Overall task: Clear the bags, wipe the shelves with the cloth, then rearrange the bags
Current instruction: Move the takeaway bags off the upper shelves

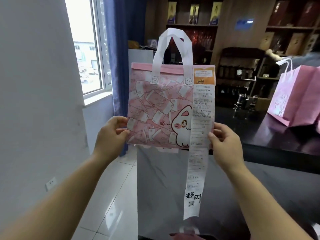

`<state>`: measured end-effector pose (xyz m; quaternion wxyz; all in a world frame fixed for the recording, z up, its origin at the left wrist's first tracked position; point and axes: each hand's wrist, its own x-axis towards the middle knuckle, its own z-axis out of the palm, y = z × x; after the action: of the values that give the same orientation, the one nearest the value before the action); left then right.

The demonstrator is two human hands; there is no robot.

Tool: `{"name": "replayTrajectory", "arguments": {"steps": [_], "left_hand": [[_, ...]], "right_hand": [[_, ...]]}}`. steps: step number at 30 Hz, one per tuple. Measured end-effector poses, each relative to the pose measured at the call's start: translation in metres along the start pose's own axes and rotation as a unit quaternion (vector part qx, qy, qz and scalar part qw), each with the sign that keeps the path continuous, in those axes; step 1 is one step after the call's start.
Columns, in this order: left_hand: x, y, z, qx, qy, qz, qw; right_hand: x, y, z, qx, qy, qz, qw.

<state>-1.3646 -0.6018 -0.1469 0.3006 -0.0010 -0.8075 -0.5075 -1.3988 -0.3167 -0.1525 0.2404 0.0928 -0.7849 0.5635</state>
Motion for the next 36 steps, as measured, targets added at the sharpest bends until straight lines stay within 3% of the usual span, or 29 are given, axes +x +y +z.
{"name": "replayTrajectory", "arguments": {"steps": [14, 29, 36], "left_hand": [[0.140, -0.074, 0.092, 0.033, 0.000, -0.036, 0.999], [0.147, -0.080, 0.106, 0.012, -0.004, -0.036, 0.999], [0.130, -0.072, 0.097, 0.041, 0.007, -0.038, 0.998]], "right_hand": [[0.129, 0.082, 0.047, 0.010, -0.005, 0.044, 0.999], [0.147, 0.087, 0.047, 0.046, -0.016, 0.019, 0.999], [0.137, 0.076, 0.034, 0.037, 0.020, 0.000, 0.999]]}}
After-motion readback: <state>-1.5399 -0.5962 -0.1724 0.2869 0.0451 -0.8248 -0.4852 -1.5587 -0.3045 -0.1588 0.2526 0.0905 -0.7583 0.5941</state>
